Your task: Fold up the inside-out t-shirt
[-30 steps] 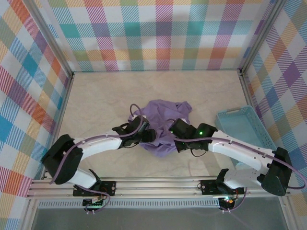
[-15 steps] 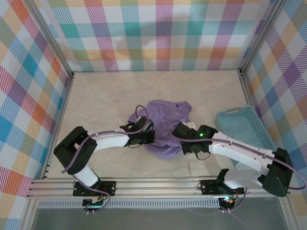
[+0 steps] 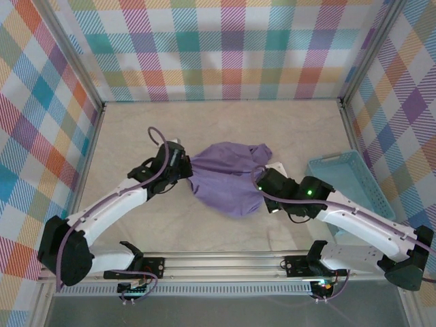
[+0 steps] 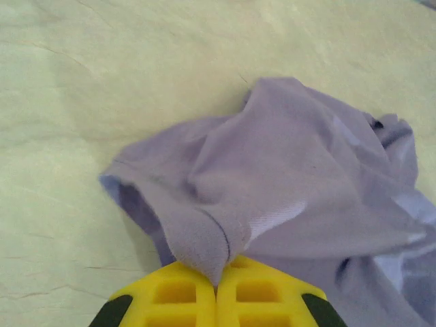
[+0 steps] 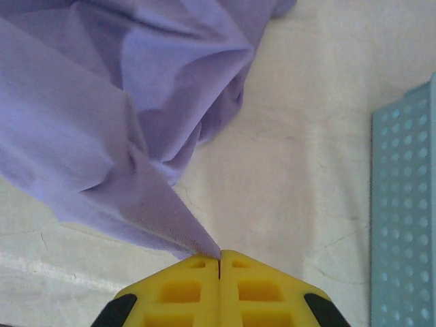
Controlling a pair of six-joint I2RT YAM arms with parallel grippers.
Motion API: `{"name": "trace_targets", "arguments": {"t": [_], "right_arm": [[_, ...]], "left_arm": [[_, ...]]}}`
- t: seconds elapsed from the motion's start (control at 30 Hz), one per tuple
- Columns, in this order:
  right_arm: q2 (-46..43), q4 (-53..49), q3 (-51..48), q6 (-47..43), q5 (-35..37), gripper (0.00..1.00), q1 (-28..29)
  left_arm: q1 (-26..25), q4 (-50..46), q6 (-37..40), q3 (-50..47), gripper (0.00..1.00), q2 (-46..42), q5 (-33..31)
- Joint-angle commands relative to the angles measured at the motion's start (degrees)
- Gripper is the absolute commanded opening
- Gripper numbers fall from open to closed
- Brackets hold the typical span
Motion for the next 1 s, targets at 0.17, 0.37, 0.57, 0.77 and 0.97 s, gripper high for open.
{"name": "trace_targets", "arguments": {"t": [0.17, 0.37, 0.57, 0.77, 0.97], "right_arm": [[2.6, 3.7, 9.0, -11.5, -0.2, 0.00, -0.1], [5.4, 5.9, 13.2, -14.8, -4.4, 0.00, -0.1], [15.6, 11.9, 15.0, -12.1, -10.8, 0.00, -0.1], [31.2, 15.7, 21.6, -3.7, -24.6, 0.00, -1.4], [47.7, 12.8, 34.2, -4.1, -28.7, 0.00, -1.5]], "left_arm": [[5.2, -9.3, -0.8, -0.3, 0.00, -4.6, -7.6], [8.7, -8.6, 1.5, 1.3, 0.00, -9.8, -5.6], [8.7, -11.0, 2.5, 4.5, 0.10, 5.8, 4.8], [8.6, -8.3, -2.6, -8.0, 0.53, -6.6, 2.5], [8.5, -10.1, -3.8, -15.9, 0.66, -23.3, 2.5]]}}
